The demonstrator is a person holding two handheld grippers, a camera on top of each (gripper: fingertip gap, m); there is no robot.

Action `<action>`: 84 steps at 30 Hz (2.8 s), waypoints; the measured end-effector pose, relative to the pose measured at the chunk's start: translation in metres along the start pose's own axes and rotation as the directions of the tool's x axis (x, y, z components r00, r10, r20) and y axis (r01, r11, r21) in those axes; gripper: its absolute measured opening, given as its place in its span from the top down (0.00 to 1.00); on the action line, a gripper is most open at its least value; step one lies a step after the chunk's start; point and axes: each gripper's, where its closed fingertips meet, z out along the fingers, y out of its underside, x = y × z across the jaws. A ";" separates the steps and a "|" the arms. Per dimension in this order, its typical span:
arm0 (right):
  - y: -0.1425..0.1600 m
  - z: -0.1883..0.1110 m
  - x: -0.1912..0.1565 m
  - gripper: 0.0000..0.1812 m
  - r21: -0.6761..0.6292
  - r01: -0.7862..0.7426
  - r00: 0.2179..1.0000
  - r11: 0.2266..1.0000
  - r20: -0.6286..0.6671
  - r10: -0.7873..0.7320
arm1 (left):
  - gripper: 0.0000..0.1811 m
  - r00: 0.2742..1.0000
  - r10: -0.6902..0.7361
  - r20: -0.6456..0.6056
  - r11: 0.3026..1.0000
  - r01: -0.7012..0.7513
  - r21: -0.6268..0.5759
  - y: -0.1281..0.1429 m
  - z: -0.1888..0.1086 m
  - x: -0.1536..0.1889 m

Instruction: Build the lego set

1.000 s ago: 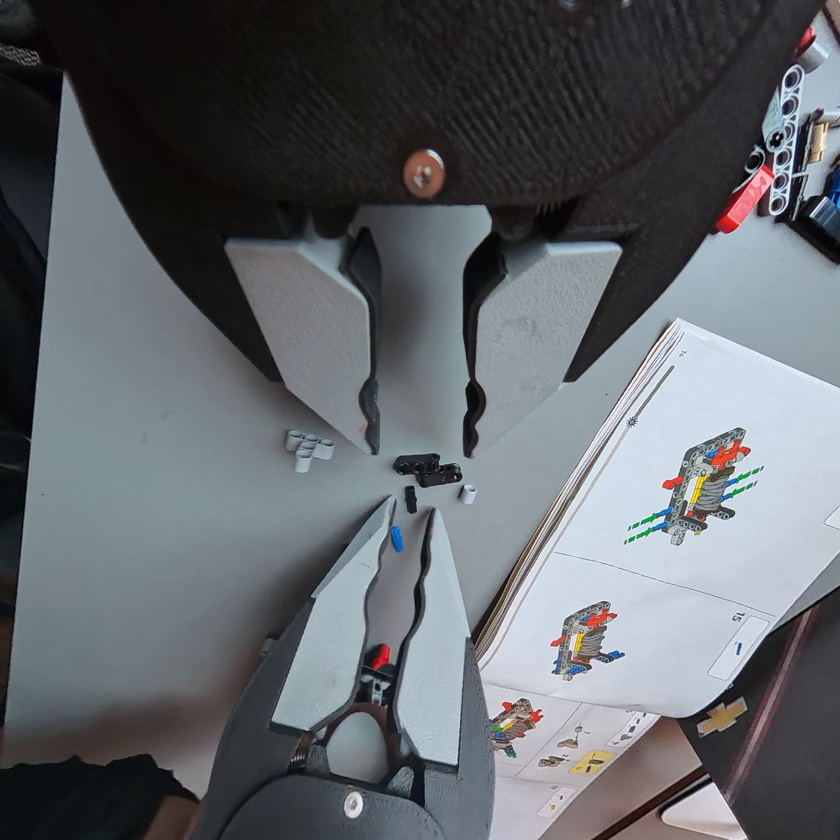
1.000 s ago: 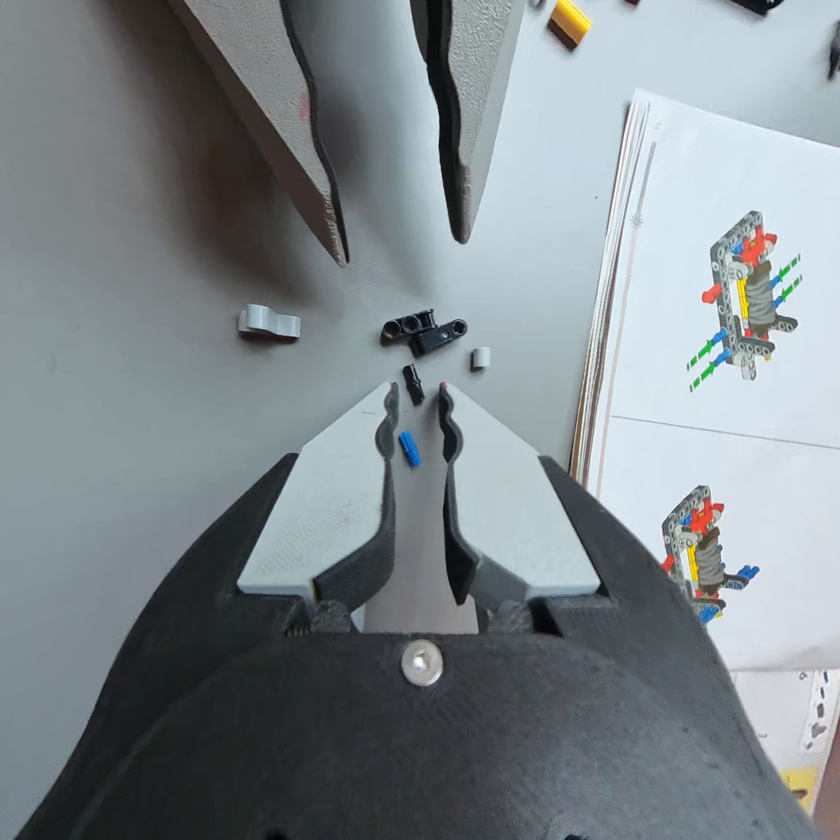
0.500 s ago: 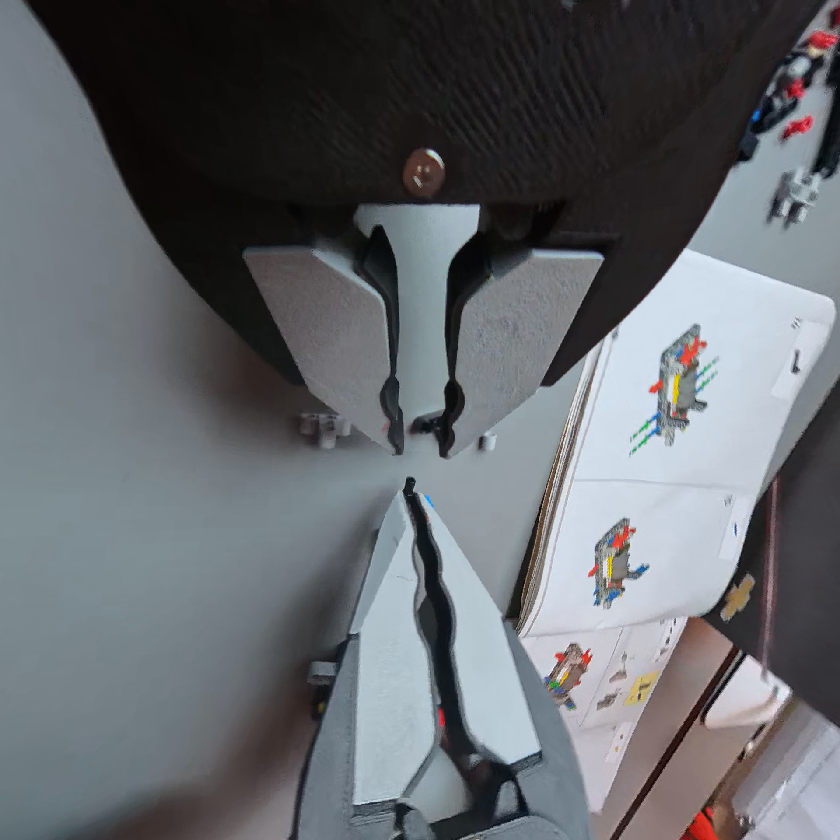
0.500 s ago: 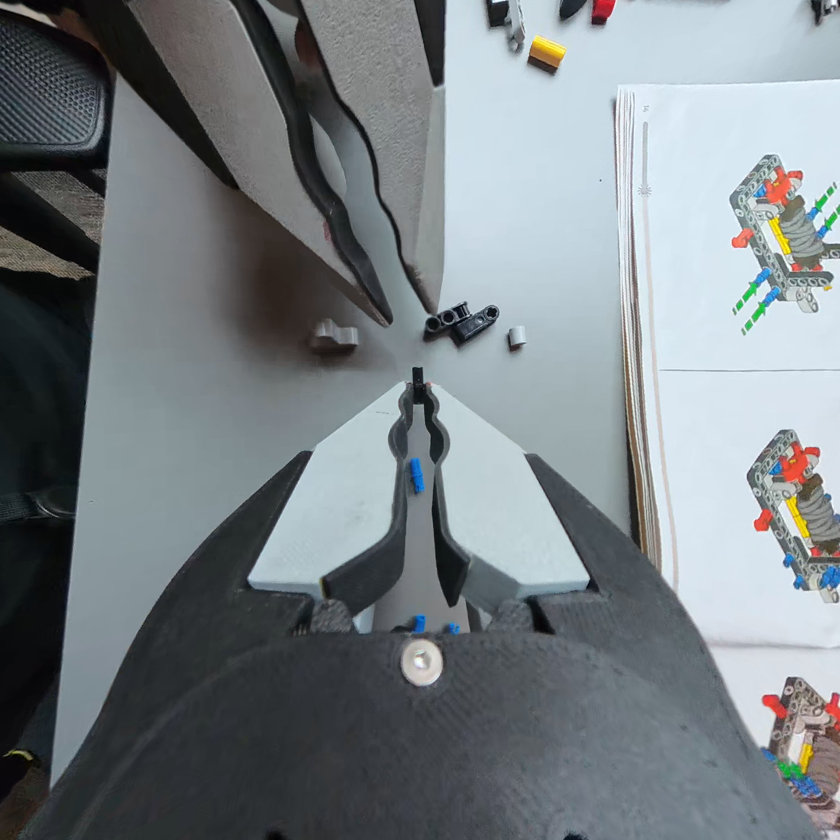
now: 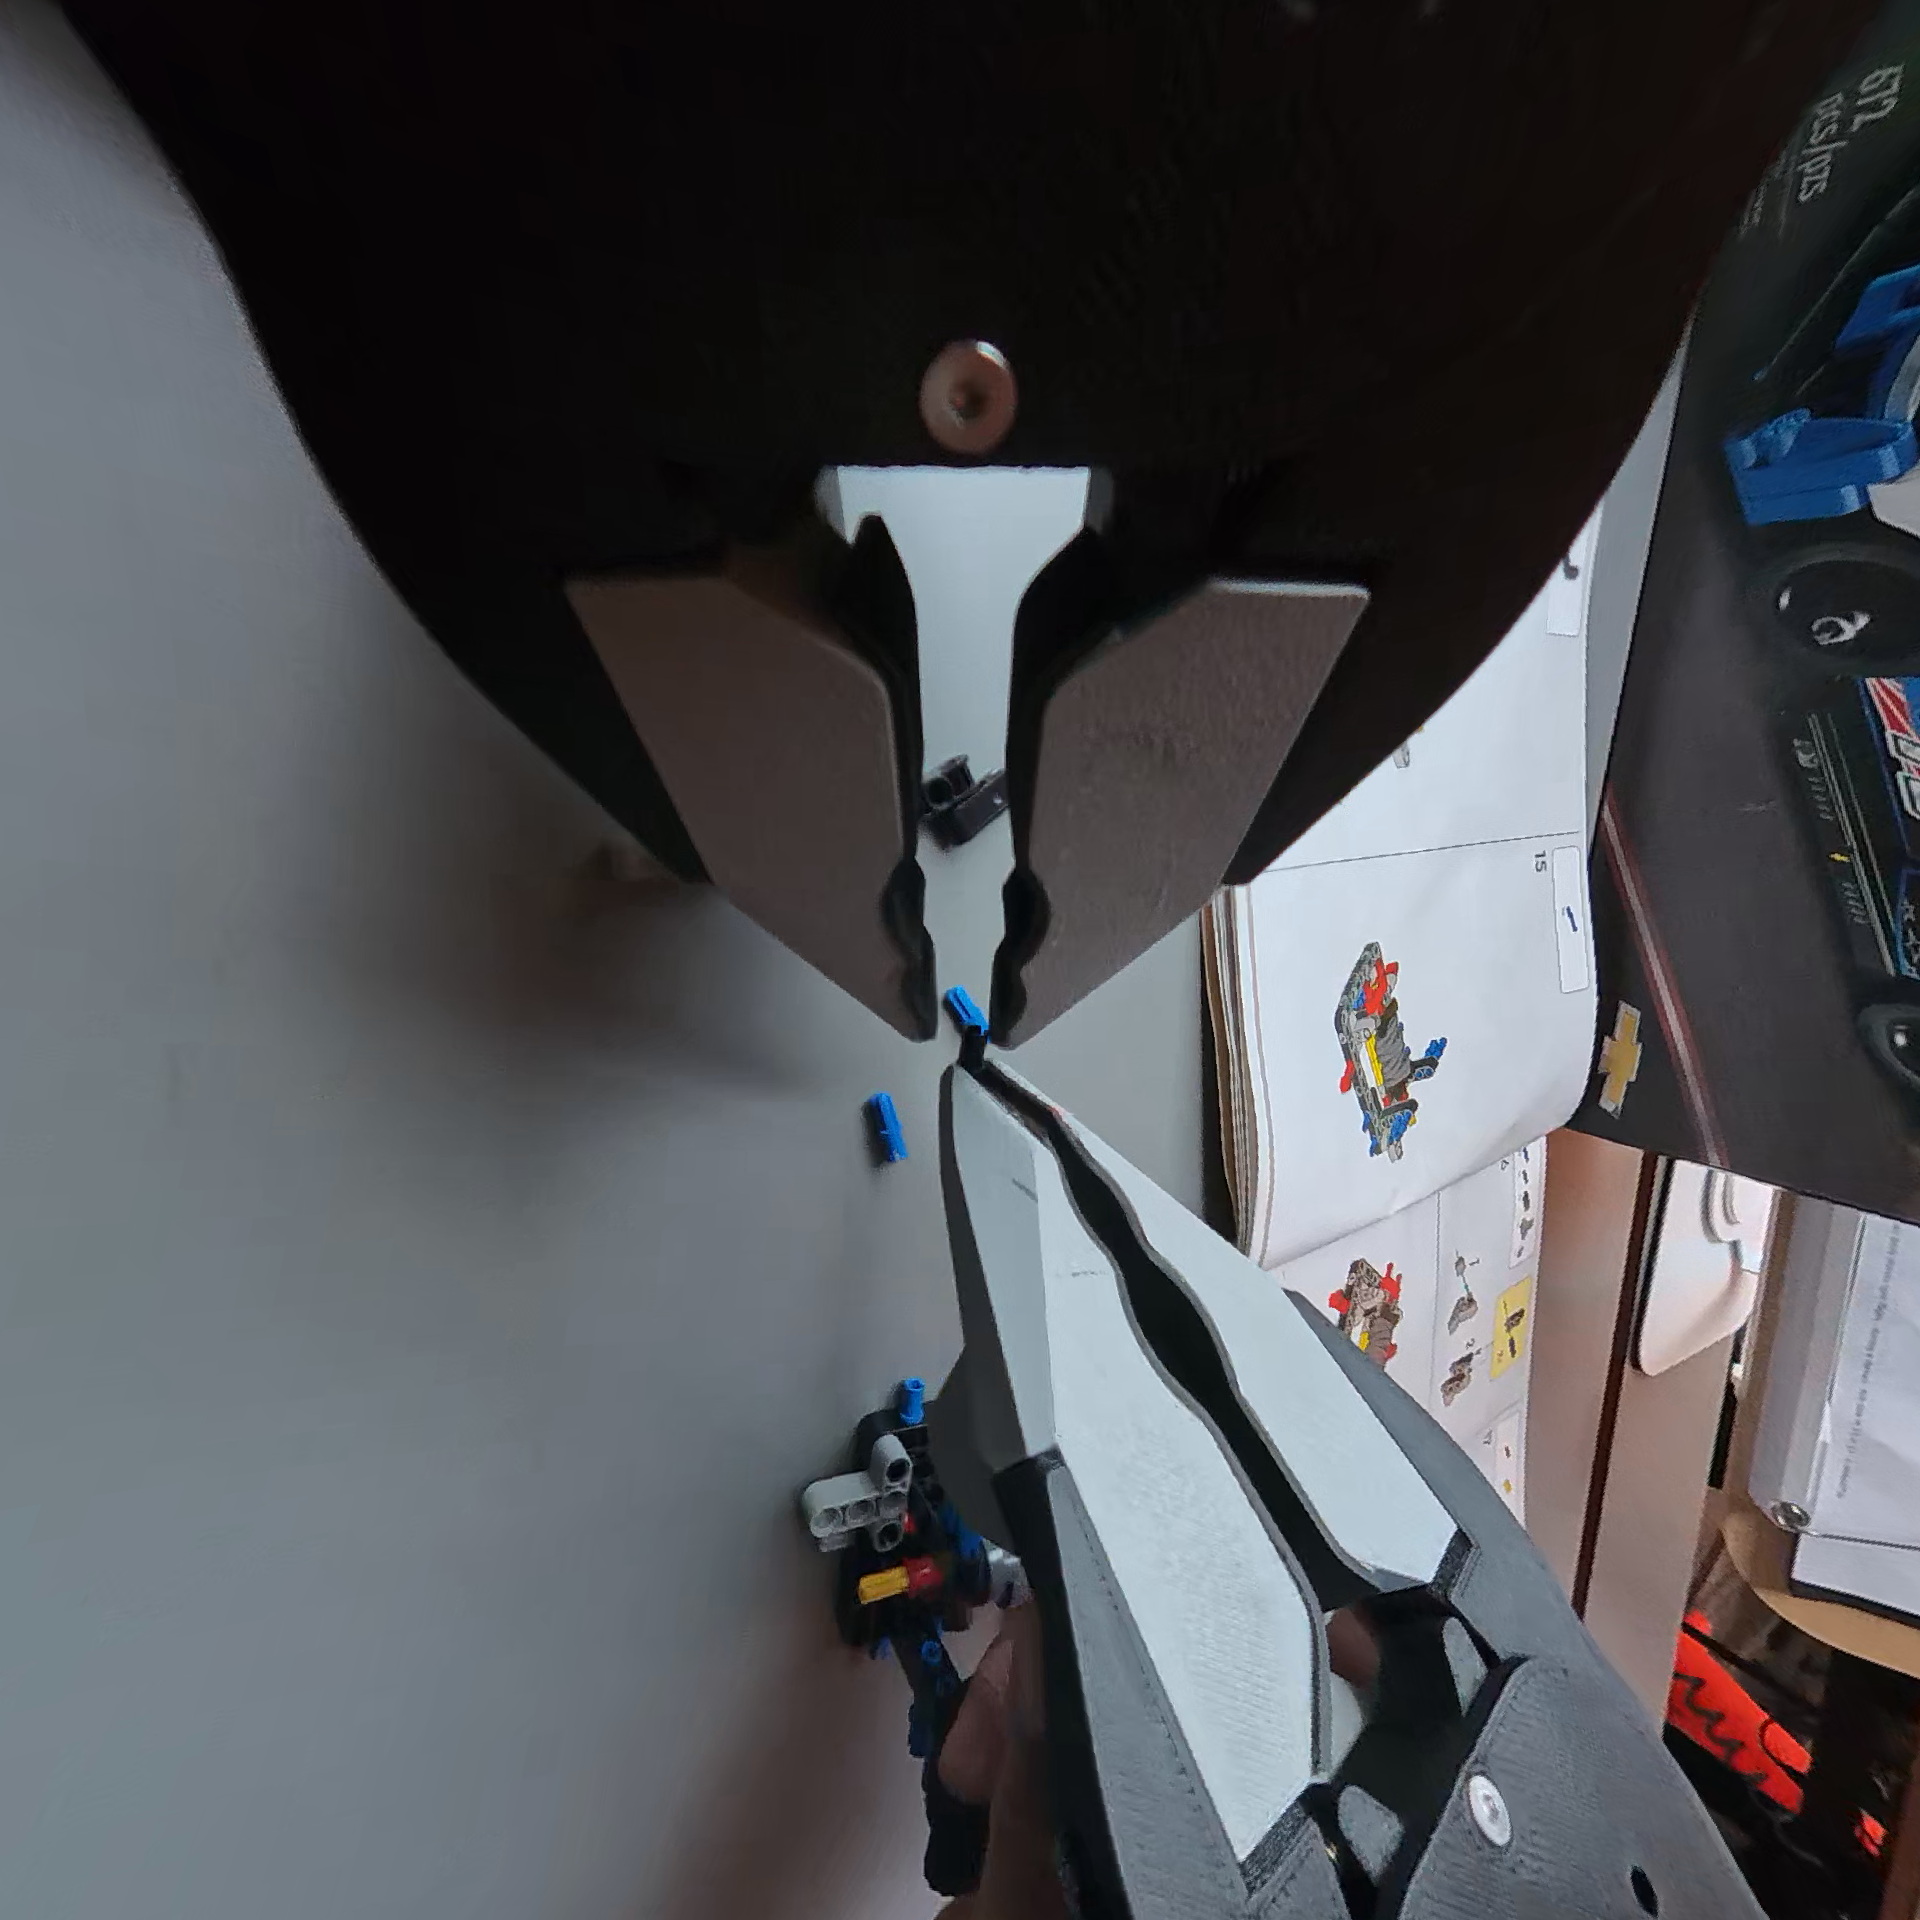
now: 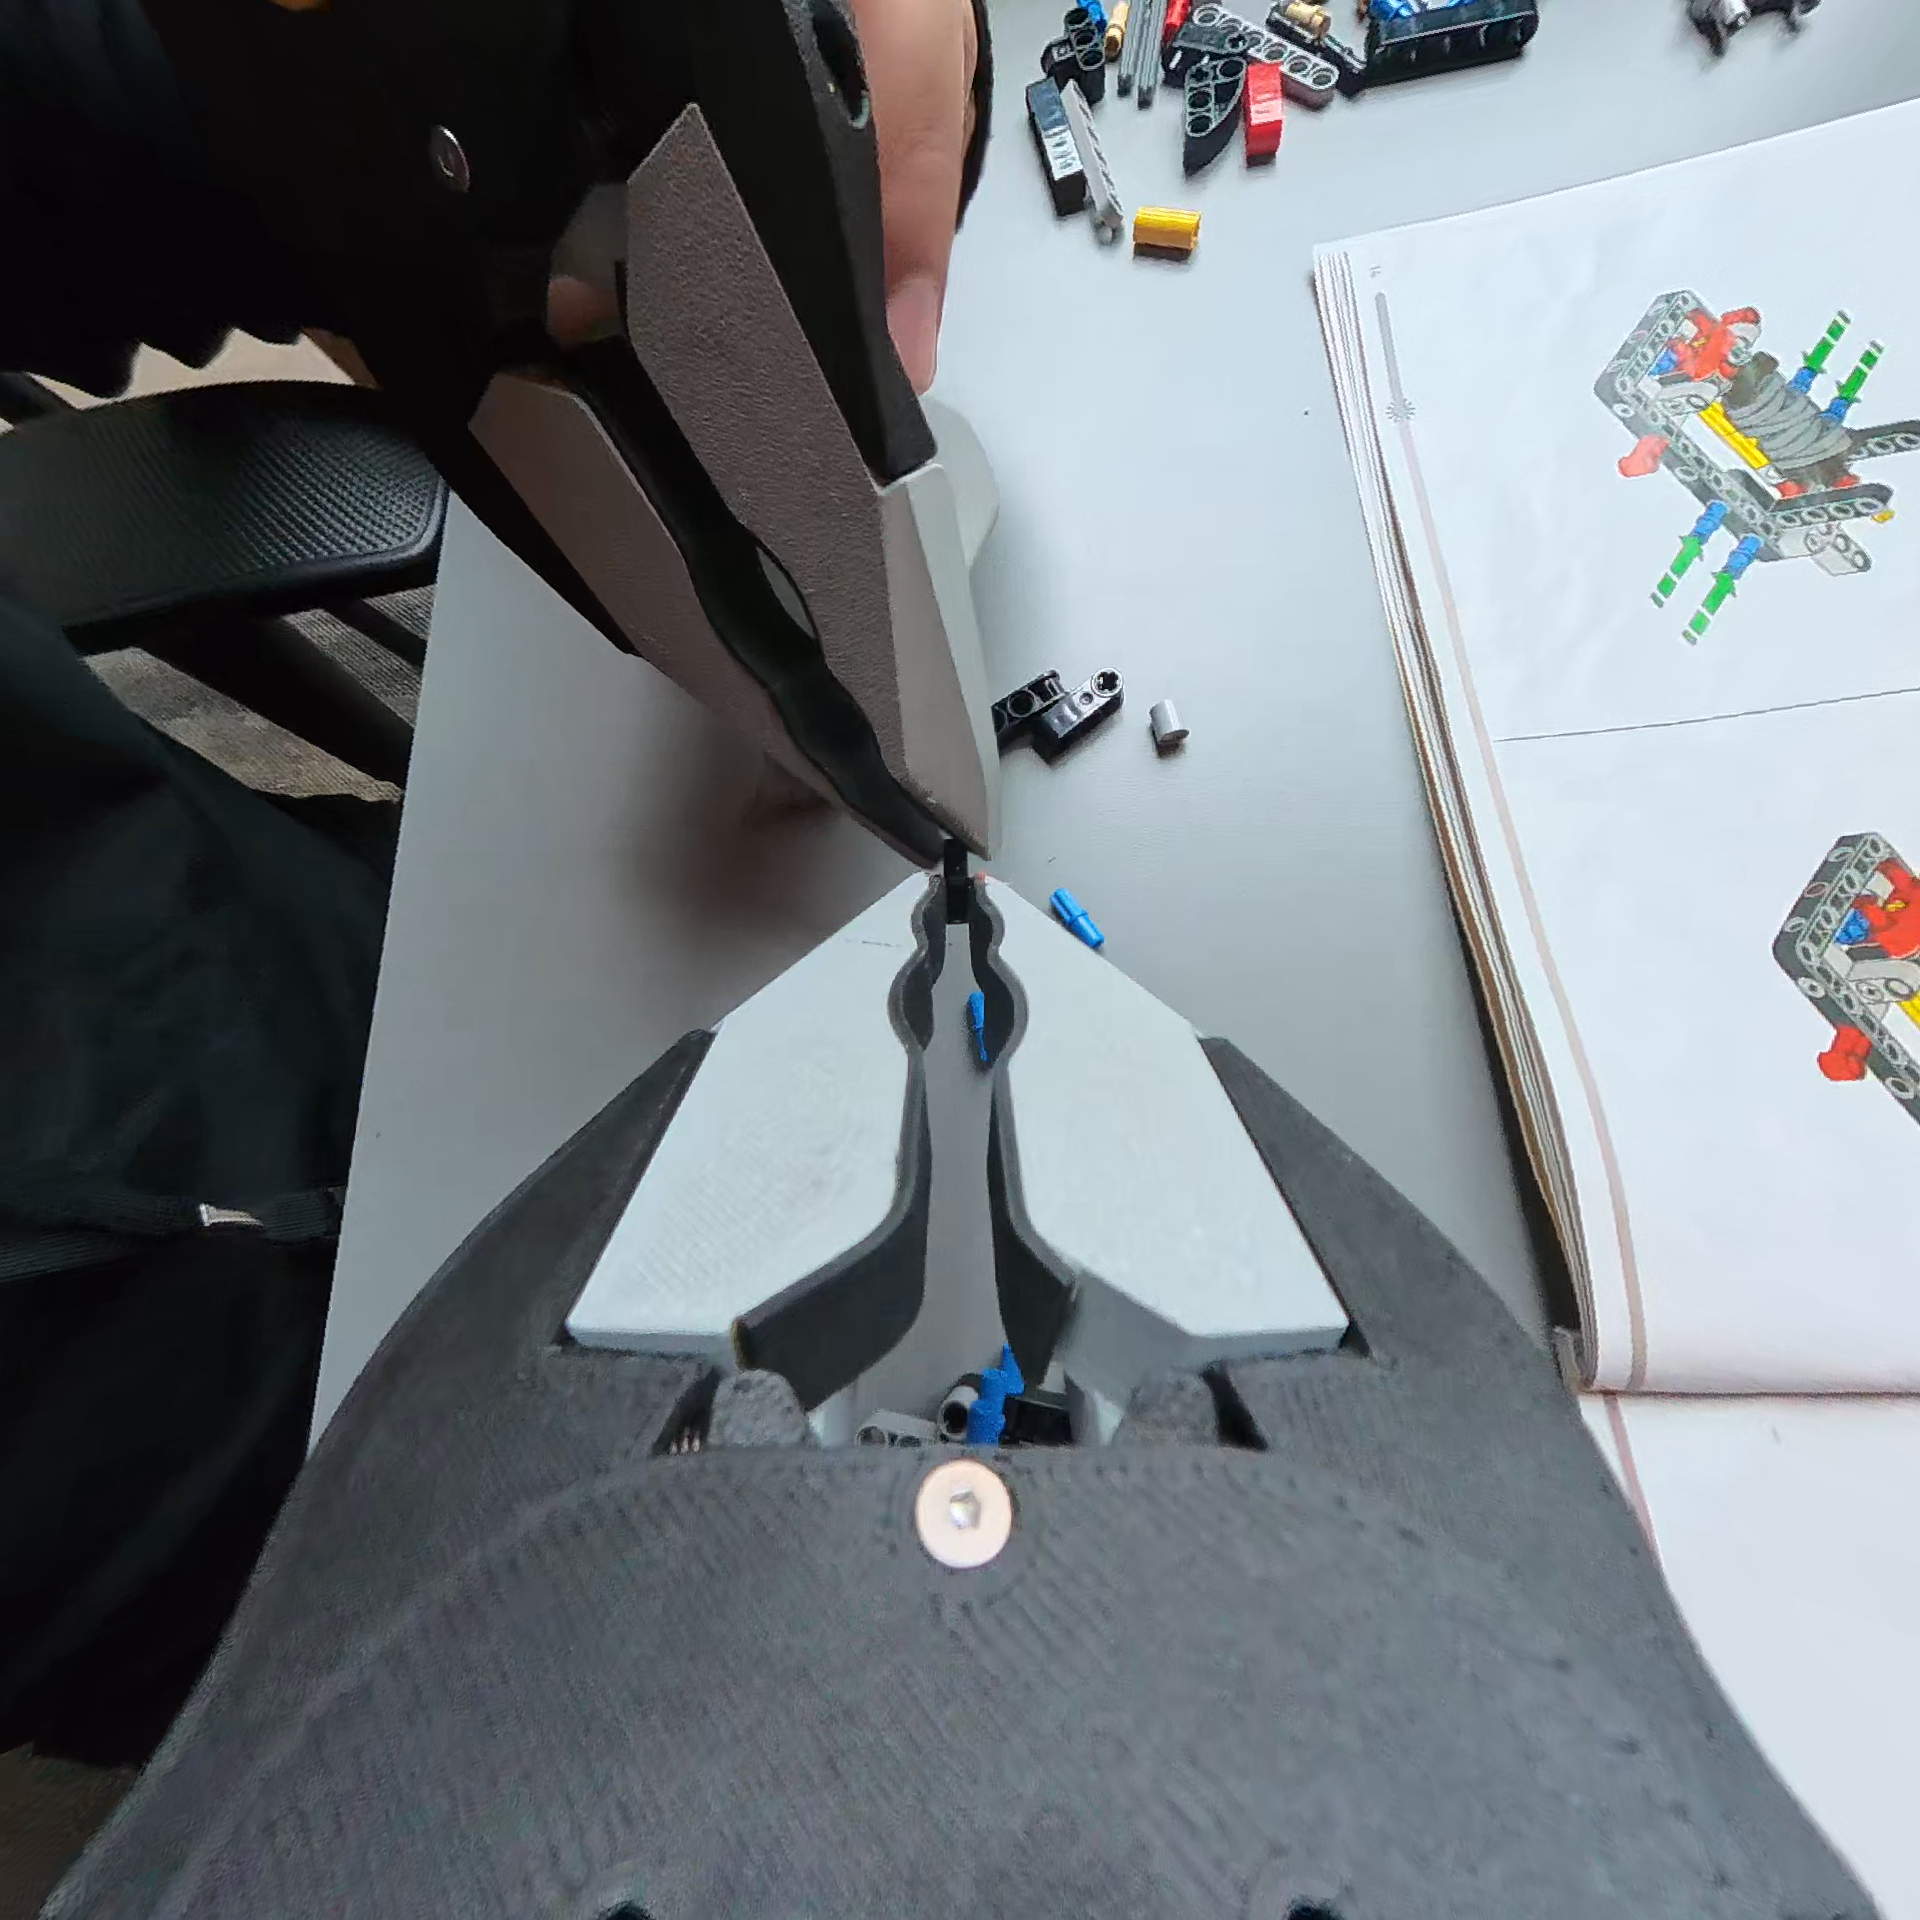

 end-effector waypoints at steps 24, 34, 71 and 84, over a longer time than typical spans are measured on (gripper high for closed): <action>-0.006 -0.013 -0.003 1.00 0.120 -0.058 0.998 0.991 0.012 0.057 | 0.98 0.993 0.040 0.114 0.995 -0.050 0.091 -0.014 -0.003 -0.008; -0.018 -0.023 0.002 1.00 0.244 -0.140 0.987 0.960 0.108 0.117 | 0.99 0.986 -0.159 0.046 0.964 0.145 0.224 -0.018 -0.014 -0.025; -0.031 -0.051 -0.050 0.92 0.384 0.022 0.996 0.923 -0.093 0.015 | 0.99 0.937 -0.289 -0.195 0.852 0.345 0.393 -0.060 -0.048 0.002; -0.028 -0.043 -0.047 0.99 0.364 0.032 0.995 0.931 -0.100 0.005 | 0.99 0.944 -0.283 -0.169 0.887 0.325 0.329 -0.057 -0.042 0.006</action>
